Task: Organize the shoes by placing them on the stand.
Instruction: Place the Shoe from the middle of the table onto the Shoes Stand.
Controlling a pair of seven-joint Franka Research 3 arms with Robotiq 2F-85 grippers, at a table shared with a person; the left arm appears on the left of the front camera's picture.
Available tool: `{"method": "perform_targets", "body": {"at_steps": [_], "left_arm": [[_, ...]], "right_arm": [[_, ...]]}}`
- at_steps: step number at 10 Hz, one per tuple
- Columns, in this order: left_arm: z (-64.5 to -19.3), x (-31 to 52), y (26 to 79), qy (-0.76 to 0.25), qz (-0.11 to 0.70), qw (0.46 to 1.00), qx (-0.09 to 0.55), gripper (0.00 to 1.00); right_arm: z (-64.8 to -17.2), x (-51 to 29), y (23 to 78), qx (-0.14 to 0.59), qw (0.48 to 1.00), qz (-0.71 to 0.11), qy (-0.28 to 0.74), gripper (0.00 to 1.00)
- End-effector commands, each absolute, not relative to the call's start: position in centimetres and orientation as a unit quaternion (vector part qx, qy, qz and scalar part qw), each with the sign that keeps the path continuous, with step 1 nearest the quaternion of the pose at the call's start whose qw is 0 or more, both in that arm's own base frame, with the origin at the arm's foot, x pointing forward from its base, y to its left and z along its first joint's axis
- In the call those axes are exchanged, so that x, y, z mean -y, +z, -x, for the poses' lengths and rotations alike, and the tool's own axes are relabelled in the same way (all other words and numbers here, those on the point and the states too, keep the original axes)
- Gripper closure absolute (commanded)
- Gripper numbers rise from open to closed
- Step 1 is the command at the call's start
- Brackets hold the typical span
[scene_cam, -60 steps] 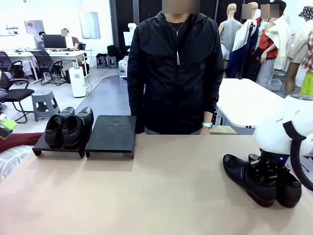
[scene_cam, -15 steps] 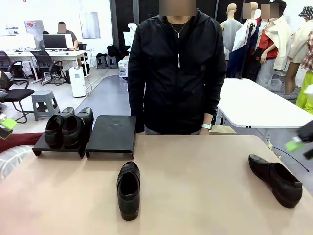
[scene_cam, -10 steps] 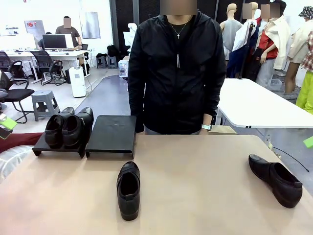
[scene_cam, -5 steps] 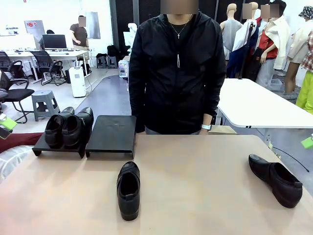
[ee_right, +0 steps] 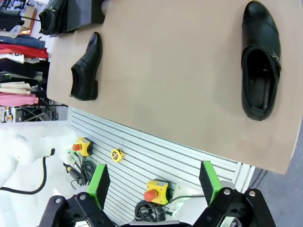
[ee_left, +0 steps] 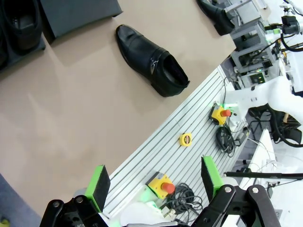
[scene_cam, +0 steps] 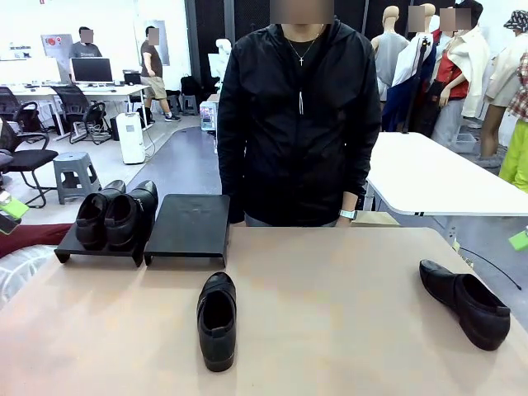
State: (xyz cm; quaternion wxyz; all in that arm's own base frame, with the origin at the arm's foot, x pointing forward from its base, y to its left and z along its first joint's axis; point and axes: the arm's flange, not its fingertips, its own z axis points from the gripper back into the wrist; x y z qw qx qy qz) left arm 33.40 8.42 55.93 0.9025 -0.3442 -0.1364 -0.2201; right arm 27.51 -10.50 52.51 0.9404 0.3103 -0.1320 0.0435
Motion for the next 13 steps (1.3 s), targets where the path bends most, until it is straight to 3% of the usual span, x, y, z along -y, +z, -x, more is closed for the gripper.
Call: {"method": "perform_targets", "body": {"at_steps": [1,4,5,7,10,13], "left_arm": [[-33.3,-8.4,56.2,-0.217,0.348,0.903,0.132,0.00],[-33.4,-8.4,55.9,-0.220,0.344,0.902,0.136,0.00],[-31.5,-3.4,57.0,-0.232,0.309,0.918,0.093,0.00],[-28.6,8.8,57.4,-0.148,0.226,0.962,0.042,0.00],[-24.8,21.4,54.0,-0.139,0.122,0.983,-0.015,0.00],[-23.1,30.7,51.1,-0.135,0.148,0.979,0.027,0.00]], "right_arm": [[-27.5,10.8,52.5,0.135,0.938,-0.314,0.057,0.00],[-27.5,10.8,52.5,0.135,0.938,-0.314,0.057,0.00],[-27.5,10.8,52.5,0.135,0.938,-0.314,0.057,0.00],[-27.5,10.8,52.5,0.135,0.938,-0.314,0.057,0.00],[-27.5,10.8,52.5,0.135,0.938,-0.314,0.057,0.00],[-27.5,10.8,52.5,0.135,0.938,-0.314,0.057,0.00]]}}
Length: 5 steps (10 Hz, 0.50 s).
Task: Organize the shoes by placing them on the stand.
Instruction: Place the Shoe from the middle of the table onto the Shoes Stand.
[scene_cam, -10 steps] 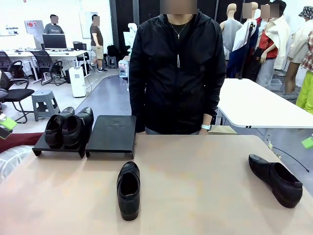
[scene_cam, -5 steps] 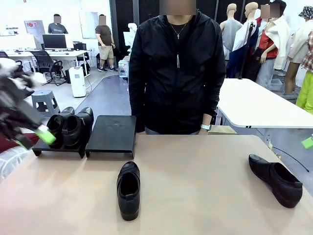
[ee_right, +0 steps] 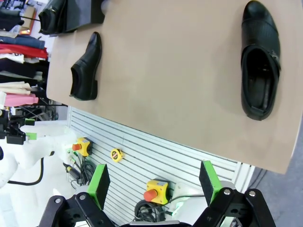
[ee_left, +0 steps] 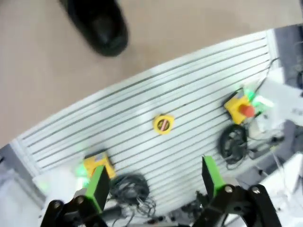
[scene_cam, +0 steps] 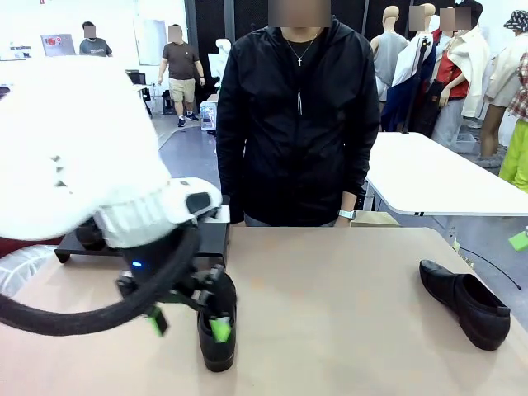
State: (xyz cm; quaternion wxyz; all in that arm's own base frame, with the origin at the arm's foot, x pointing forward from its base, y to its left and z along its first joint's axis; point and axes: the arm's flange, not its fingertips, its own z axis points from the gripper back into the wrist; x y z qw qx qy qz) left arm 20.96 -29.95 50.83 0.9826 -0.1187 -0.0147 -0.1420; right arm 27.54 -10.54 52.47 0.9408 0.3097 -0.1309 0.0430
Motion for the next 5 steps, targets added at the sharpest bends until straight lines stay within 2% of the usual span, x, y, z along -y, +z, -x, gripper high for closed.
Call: {"method": "perform_targets", "body": {"at_steps": [1,2,5], "left_arm": [[-23.7,29.7,52.6,-0.148,0.175,0.973,0.032,0.00],[-21.0,30.0,50.8,-0.142,0.119,0.983,0.015,0.00],[-21.9,30.9,50.8,-0.151,0.134,0.979,0.021,0.00]], "right_arm": [[-27.5,10.8,52.5,0.135,0.938,-0.314,0.057,0.00],[-27.5,10.8,52.5,0.135,0.938,-0.314,0.057,0.00],[-27.5,10.8,52.5,0.135,0.938,-0.314,0.057,0.00]]}}
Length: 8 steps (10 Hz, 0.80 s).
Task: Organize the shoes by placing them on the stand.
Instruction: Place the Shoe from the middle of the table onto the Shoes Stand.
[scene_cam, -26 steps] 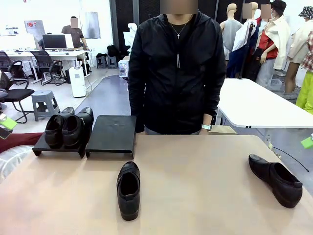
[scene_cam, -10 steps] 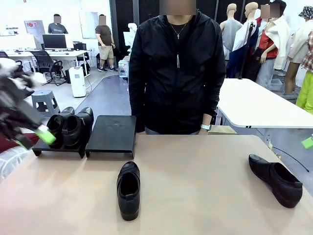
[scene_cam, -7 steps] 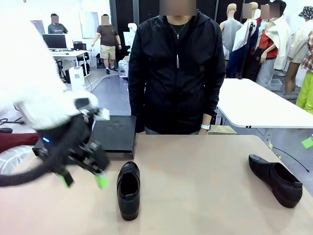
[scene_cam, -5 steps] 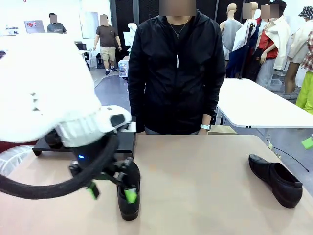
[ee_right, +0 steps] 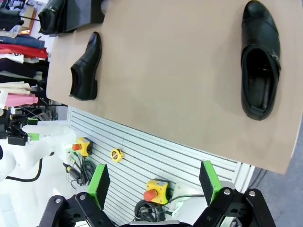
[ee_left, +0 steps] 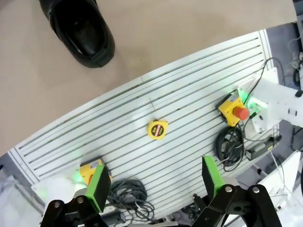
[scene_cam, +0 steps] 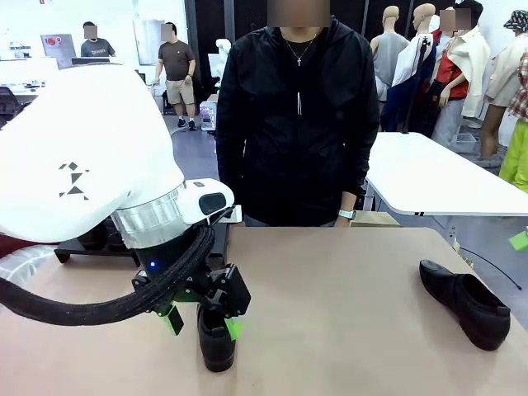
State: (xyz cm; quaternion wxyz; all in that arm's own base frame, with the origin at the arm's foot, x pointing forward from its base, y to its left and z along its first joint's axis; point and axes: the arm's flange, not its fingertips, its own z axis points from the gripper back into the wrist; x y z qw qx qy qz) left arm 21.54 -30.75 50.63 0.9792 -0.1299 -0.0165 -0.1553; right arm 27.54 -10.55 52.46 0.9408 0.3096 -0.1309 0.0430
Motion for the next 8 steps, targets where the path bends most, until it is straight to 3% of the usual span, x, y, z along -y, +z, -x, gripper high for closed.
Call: {"method": "perform_targets", "body": {"at_steps": [1,3,8], "left_arm": [[-22.8,33.4,49.7,-0.112,0.109,0.987,0.030,0.00],[-26.7,38.0,47.1,-0.043,0.075,0.992,0.087,0.00],[-34.8,40.2,41.0,0.049,0.011,0.991,0.121,0.00]], "right_arm": [[-27.5,10.8,52.5,0.135,0.938,-0.314,0.057,0.00],[-27.5,10.8,52.5,0.135,0.938,-0.314,0.057,0.00],[-27.5,10.8,52.5,0.135,0.938,-0.314,0.057,0.00]]}}
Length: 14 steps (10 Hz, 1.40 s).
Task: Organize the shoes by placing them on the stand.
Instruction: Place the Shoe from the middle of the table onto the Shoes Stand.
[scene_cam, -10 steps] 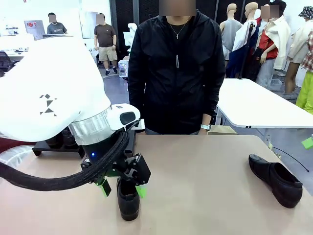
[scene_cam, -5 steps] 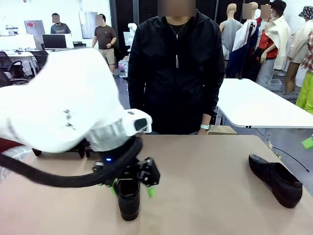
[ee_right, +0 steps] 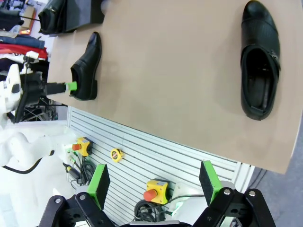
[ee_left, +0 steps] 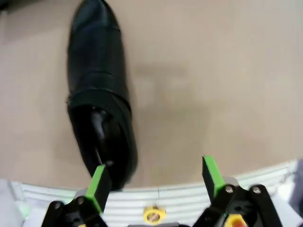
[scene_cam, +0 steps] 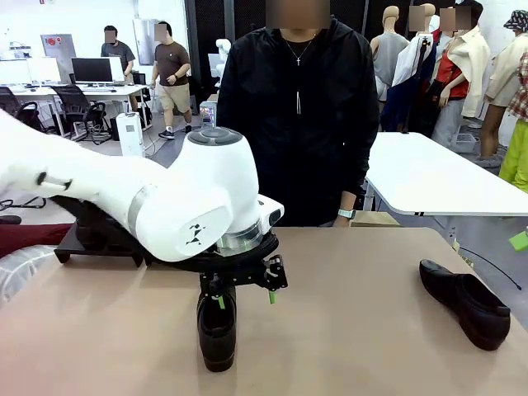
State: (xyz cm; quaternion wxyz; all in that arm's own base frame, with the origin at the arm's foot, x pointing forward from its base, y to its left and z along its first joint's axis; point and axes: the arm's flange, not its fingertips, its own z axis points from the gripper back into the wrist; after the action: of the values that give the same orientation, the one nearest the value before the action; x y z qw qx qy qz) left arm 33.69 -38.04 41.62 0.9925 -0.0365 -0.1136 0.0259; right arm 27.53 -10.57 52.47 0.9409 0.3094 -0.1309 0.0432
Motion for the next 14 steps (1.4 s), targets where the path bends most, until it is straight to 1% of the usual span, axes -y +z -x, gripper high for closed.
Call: {"method": "perform_targets", "body": {"at_steps": [1,3,5,8,9,10,12,14], "left_arm": [[-35.8,40.2,39.7,0.051,0.003,0.992,0.118,0.00],[-37.0,39.8,37.2,0.052,-0.002,0.992,0.118,0.00],[-38.0,39.4,34.5,0.068,-0.005,0.993,0.099,0.00],[-38.6,38.9,33.3,0.082,-0.007,0.992,0.099,0.00],[-38.5,38.8,33.4,0.083,-0.010,0.991,0.100,0.60],[-38.3,38.6,33.5,0.082,-0.013,0.991,0.104,1.00],[-37.8,38.6,33.8,0.078,-0.014,0.991,0.104,1.00],[-36.8,38.5,34.8,0.066,-0.014,0.991,0.117,1.00]], "right_arm": [[-27.5,10.8,52.5,0.135,0.938,-0.314,0.057,0.00],[-27.5,10.8,52.5,0.135,0.938,-0.314,0.057,0.00],[-27.5,10.8,52.5,0.135,0.938,-0.314,0.057,0.00],[-27.5,10.8,52.5,0.135,0.938,-0.314,0.057,0.00],[-27.5,10.8,52.5,0.135,0.938,-0.314,0.057,0.00],[-27.5,10.8,52.5,0.135,0.938,-0.314,0.057,0.00],[-27.5,10.8,52.5,0.135,0.938,-0.314,0.057,0.00],[-27.5,10.8,52.5,0.135,0.938,-0.314,0.057,0.00]]}}
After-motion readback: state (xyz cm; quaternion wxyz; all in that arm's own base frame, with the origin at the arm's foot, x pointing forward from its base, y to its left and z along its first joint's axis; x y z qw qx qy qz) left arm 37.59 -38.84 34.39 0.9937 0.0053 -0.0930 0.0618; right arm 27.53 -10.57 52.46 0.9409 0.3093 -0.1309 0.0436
